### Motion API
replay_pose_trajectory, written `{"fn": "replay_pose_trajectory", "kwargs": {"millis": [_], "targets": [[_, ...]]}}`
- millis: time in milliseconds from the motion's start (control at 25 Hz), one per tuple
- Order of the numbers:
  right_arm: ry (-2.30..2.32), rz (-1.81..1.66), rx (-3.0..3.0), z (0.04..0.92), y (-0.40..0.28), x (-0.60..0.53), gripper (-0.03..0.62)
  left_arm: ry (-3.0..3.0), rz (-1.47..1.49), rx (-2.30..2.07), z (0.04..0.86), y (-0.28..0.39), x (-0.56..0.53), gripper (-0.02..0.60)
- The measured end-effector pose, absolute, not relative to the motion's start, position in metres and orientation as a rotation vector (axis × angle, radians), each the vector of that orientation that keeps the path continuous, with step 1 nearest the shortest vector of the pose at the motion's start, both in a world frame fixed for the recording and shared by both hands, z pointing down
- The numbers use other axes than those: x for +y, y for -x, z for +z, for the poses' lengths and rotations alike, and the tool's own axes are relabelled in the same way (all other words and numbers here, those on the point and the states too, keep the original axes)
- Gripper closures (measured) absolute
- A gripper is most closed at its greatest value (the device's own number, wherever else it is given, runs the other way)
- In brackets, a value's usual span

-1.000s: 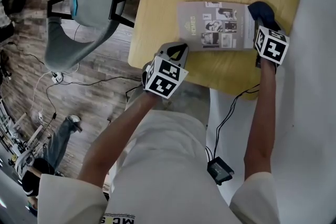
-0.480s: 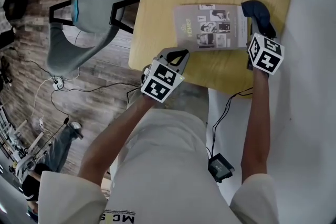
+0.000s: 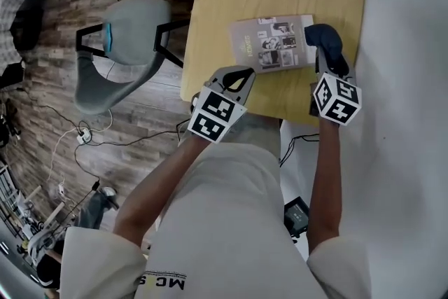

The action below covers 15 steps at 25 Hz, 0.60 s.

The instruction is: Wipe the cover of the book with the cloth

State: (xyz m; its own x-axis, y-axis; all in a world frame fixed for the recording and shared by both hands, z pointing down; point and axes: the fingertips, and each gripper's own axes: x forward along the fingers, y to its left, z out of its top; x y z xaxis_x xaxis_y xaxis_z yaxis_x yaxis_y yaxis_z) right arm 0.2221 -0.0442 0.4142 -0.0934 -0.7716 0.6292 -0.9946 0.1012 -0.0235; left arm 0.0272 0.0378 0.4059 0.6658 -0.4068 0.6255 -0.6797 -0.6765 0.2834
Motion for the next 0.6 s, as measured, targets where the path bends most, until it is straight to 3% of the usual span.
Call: {"fn": "replay_pose_trajectory", "kwargs": {"millis": [600], "targets": [[-1.671,0.638,-2.113,0.319,-0.171,0.05,0.419,-2.482,0.448,-0.93,0.283,0.009,0.035,0.572]]}}
